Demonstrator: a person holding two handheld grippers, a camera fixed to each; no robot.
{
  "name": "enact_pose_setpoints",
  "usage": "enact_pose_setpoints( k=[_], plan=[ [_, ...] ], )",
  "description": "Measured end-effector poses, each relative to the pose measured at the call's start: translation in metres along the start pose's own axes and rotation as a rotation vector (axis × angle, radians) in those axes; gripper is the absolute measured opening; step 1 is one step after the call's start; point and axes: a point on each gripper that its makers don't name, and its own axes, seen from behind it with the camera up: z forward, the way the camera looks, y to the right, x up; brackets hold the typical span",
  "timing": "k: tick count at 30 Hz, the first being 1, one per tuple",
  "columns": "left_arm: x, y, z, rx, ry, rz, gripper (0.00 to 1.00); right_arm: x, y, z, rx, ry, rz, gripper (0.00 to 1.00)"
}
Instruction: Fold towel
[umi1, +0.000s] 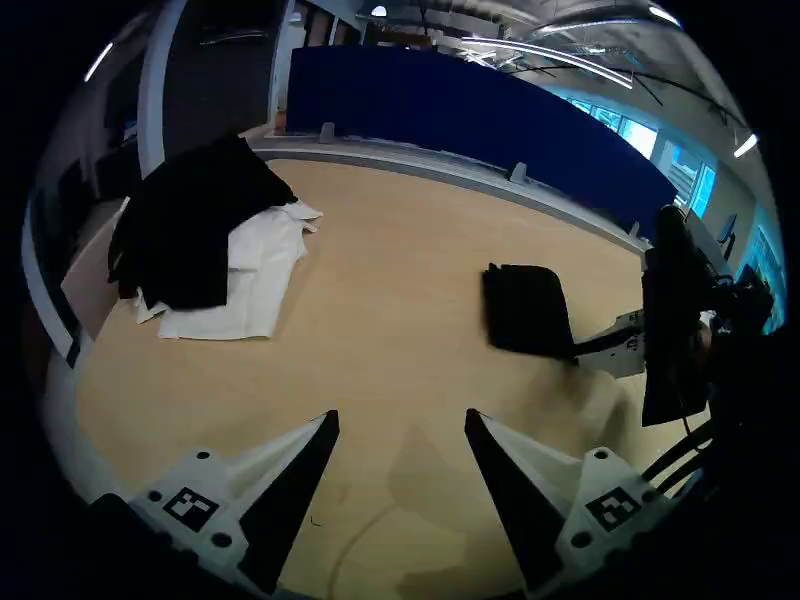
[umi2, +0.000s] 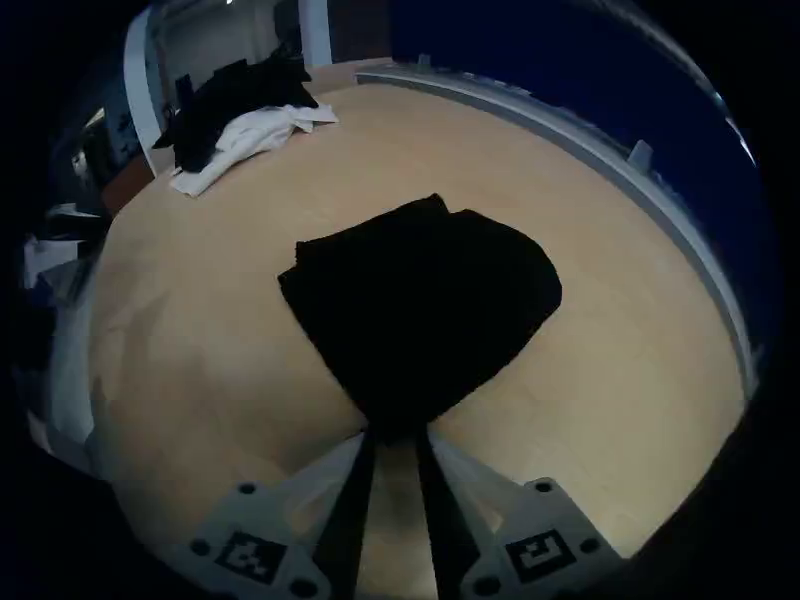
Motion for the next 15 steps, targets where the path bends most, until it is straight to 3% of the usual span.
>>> enact_pose_setpoints(
  k=[8,15],
  plan=[
    [-0.0015,0.0008,0.0002,0.002,-0.001,-0.001,0.94,0.0003,0.0045,0.0032,-0.011,0.012,0.026,0.05],
    [-0.0003,0.0026,-0.001,0.001,0.0,0.003,0.94,0.0079,0.0078,-0.0016,-0.011,0.042,0.033,0.02]
  ],
)
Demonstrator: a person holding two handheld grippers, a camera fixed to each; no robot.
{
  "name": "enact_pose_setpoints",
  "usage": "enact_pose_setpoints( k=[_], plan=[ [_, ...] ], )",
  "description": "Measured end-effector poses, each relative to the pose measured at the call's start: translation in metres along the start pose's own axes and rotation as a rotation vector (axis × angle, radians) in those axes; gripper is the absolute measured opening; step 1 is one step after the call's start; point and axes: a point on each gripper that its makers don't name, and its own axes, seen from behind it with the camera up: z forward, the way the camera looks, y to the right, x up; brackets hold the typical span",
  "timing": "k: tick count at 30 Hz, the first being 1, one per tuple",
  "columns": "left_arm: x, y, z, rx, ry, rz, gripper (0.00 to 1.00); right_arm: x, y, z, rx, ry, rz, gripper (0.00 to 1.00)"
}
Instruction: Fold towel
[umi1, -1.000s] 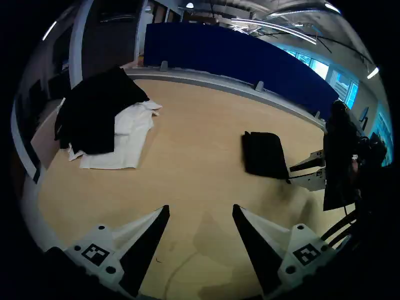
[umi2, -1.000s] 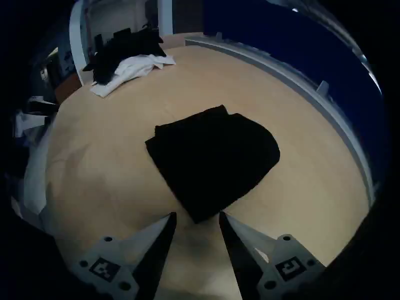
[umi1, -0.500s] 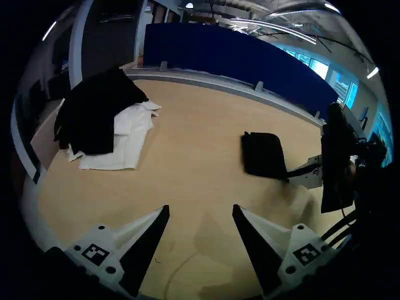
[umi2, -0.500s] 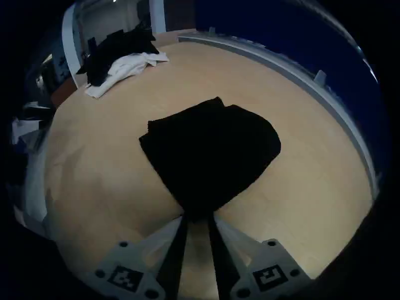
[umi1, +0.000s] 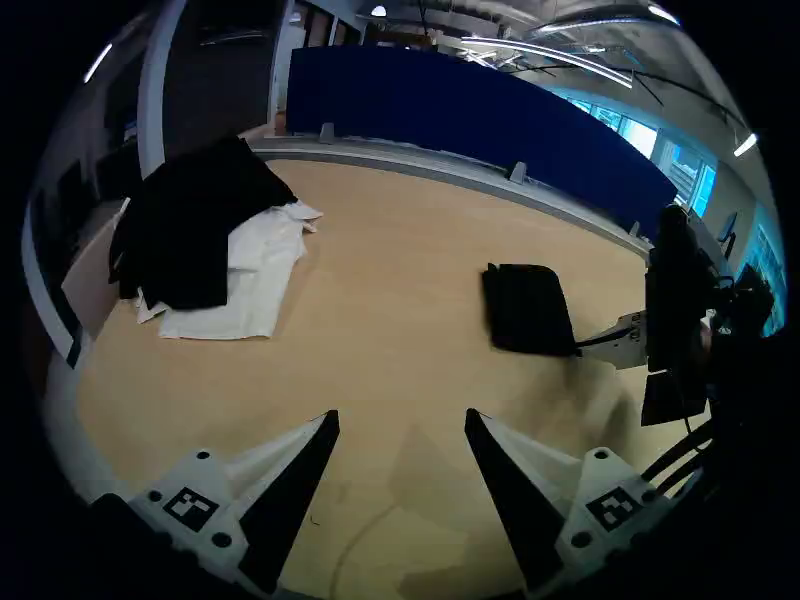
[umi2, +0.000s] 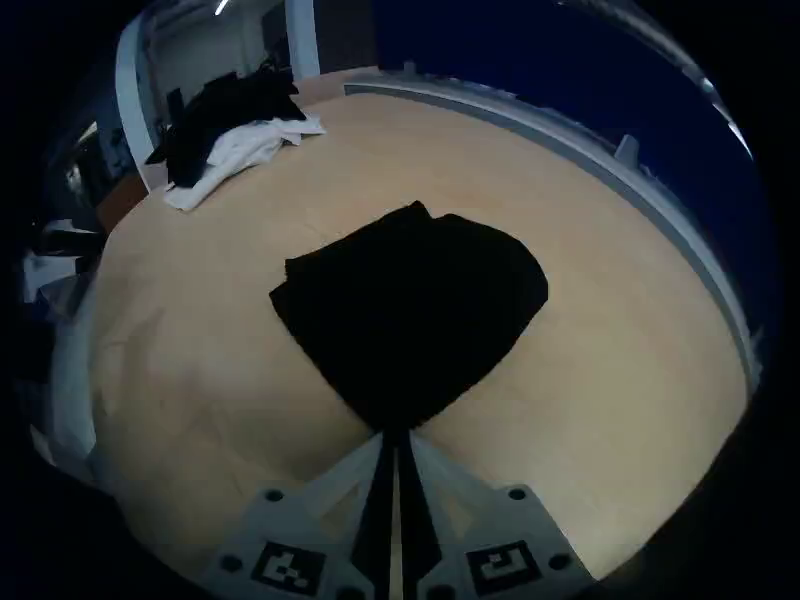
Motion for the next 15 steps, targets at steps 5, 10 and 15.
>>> enact_pose_setpoints(
  k=[5,10,15],
  plan=[
    [0.003,0.002,-0.001,-0.003,0.003,0.005,0.94,0.019,0.006,-0.012,-0.013,0.043,-0.017,0.02],
    [0.007,0.004,-0.002,-0.008,0.009,0.013,0.94,0.051,0.014,-0.028,-0.022,0.105,-0.025,0.02],
    [0.015,0.007,-0.005,-0.014,0.021,0.021,0.94,0.086,0.022,-0.048,-0.03,0.169,-0.032,0.02]
  ],
)
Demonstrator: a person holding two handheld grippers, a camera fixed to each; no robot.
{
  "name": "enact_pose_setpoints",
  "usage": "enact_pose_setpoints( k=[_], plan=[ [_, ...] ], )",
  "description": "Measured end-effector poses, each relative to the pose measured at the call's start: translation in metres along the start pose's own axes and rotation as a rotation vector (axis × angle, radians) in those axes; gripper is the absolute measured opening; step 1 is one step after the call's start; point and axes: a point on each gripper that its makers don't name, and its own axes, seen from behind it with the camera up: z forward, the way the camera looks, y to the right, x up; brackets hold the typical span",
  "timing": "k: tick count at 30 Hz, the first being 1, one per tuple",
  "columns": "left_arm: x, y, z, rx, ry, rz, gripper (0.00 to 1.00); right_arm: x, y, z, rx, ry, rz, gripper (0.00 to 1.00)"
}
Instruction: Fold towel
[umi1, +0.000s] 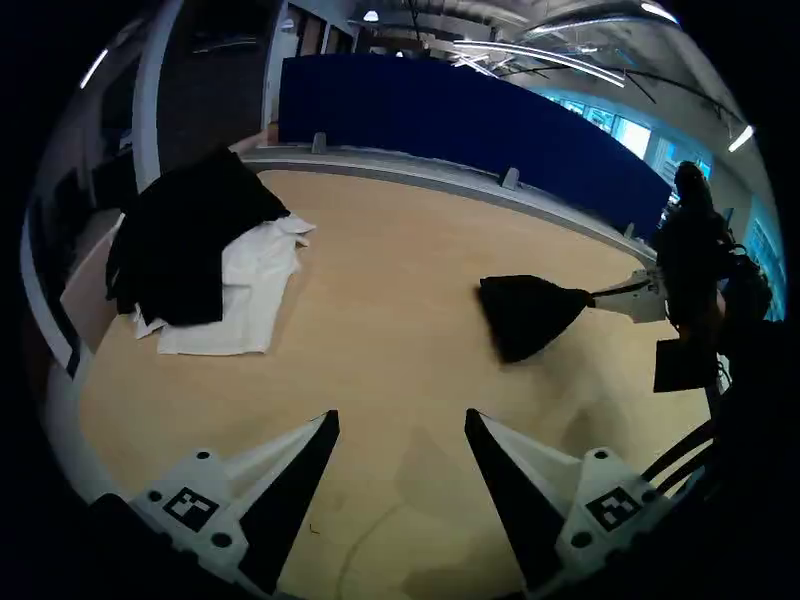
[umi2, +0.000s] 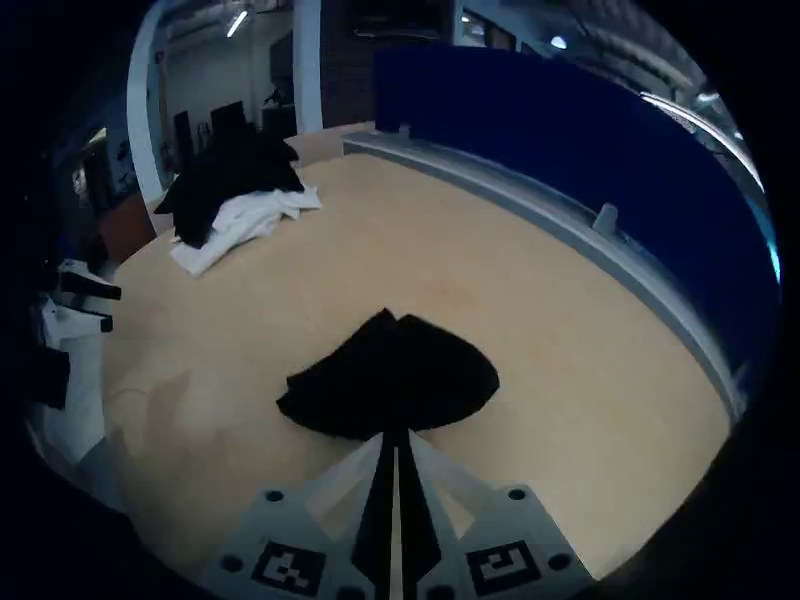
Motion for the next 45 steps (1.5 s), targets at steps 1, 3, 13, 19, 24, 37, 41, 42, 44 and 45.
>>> enact_pose_setpoints(
  k=[1,3,13,19,24,37,41,42,44,45],
  plan=[
    [0.002,0.001,-0.001,-0.001,0.003,0.002,0.94,0.007,0.001,-0.003,-0.002,0.011,-0.002,0.02],
    [0.005,0.002,-0.002,-0.004,0.008,0.005,0.94,0.021,0.004,-0.01,-0.005,0.034,-0.008,0.02],
    [0.016,0.007,-0.007,-0.019,0.027,0.024,0.94,0.074,0.013,-0.042,-0.026,0.12,-0.043,0.02],
    [0.019,0.01,-0.009,-0.031,0.029,0.027,0.94,0.087,0.02,-0.052,-0.043,0.146,-0.036,0.02],
    [0.021,0.012,-0.01,-0.039,0.03,0.029,0.94,0.092,0.025,-0.061,-0.058,0.161,-0.027,0.02],
    [0.029,0.019,-0.01,-0.061,0.035,0.043,0.94,0.094,0.047,-0.087,-0.108,0.182,0.001,0.02],
    [0.031,0.023,-0.008,-0.069,0.034,0.054,0.94,0.088,0.056,-0.097,-0.127,0.182,0.012,0.02],
    [0.031,0.024,-0.007,-0.071,0.033,0.058,0.94,0.087,0.059,-0.1,-0.131,0.181,0.015,0.02],
    [0.031,0.026,-0.006,-0.075,0.032,0.065,0.94,0.083,0.065,-0.106,-0.142,0.181,0.023,0.02],
    [0.031,0.027,-0.005,-0.076,0.031,0.068,0.94,0.081,0.067,-0.108,-0.146,0.181,0.028,0.02]
  ],
)
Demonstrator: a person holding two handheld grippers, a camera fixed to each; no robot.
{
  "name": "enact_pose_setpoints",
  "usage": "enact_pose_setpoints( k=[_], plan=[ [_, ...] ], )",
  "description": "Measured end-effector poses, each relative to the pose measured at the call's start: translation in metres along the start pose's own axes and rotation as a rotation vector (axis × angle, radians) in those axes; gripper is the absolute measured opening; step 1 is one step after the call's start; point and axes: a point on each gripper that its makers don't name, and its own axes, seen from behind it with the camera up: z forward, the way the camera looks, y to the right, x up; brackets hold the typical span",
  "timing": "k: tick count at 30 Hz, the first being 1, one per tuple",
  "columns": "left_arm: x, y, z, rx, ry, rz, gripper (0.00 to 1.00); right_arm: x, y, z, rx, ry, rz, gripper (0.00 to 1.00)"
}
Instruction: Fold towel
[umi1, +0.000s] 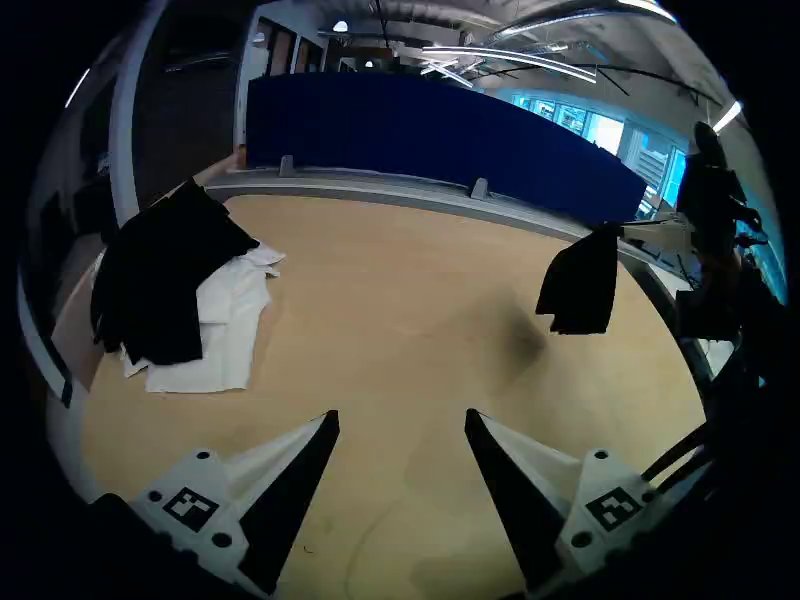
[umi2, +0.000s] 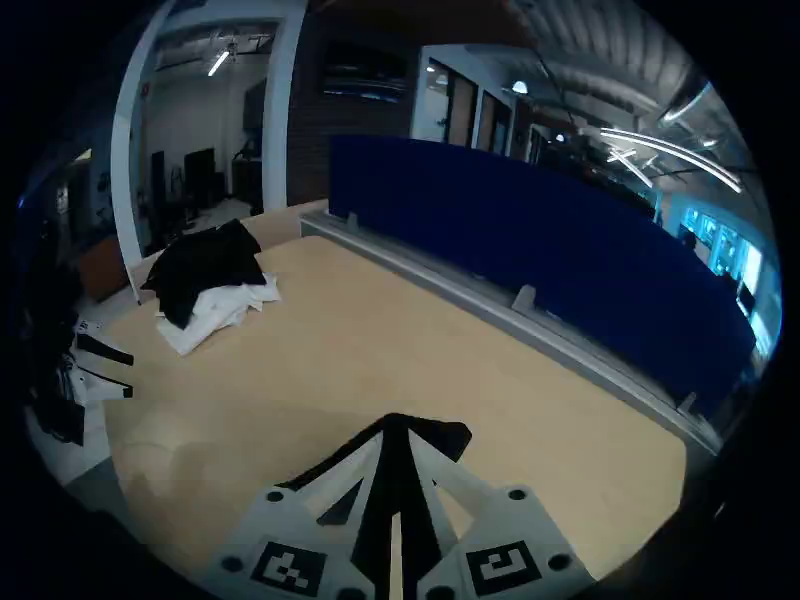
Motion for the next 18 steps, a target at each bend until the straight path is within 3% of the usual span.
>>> enact_pose_setpoints(
  k=[18],
  plan=[
    [0.01,0.021,0.012,-0.027,-0.008,0.036,0.94,-0.038,0.071,-0.052,-0.107,-0.014,0.067,0.02]
  ],
)
